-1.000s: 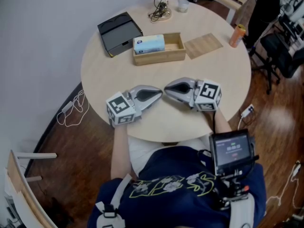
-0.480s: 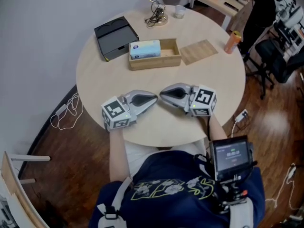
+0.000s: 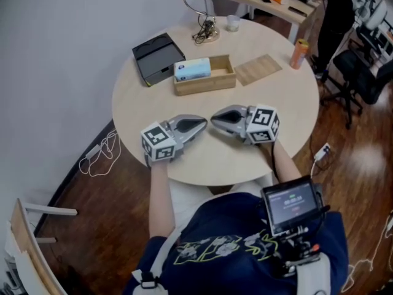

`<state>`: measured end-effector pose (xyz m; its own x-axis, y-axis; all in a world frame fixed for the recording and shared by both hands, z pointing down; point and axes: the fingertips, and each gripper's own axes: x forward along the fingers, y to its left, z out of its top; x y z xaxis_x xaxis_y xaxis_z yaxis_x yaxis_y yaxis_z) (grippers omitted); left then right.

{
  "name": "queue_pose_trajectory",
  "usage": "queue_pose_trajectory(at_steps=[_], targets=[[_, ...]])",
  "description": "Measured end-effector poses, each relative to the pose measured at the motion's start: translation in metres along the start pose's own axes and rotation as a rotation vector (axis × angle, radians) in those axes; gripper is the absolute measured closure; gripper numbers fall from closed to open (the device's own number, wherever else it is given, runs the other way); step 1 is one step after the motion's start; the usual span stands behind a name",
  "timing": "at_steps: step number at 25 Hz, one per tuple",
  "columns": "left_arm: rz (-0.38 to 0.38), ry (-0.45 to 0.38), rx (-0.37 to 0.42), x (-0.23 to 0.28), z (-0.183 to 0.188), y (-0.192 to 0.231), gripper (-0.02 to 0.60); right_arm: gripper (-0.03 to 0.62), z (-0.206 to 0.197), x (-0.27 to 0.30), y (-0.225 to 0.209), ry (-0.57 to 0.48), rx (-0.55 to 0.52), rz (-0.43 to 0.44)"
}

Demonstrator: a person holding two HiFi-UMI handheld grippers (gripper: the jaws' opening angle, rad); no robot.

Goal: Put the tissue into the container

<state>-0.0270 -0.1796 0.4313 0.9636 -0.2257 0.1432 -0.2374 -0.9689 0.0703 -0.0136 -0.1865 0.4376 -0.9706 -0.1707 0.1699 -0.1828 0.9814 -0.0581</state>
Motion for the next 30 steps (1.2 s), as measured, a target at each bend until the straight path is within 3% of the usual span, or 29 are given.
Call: queue_pose_trajectory(at_steps=[30], targets=[[-0.001, 0.002, 0.007, -0.0009, 0.0022, -0.0015, 0.577, 0.586, 0.0031, -0.0003, 0.0045, -0.004, 0.000, 0.015]])
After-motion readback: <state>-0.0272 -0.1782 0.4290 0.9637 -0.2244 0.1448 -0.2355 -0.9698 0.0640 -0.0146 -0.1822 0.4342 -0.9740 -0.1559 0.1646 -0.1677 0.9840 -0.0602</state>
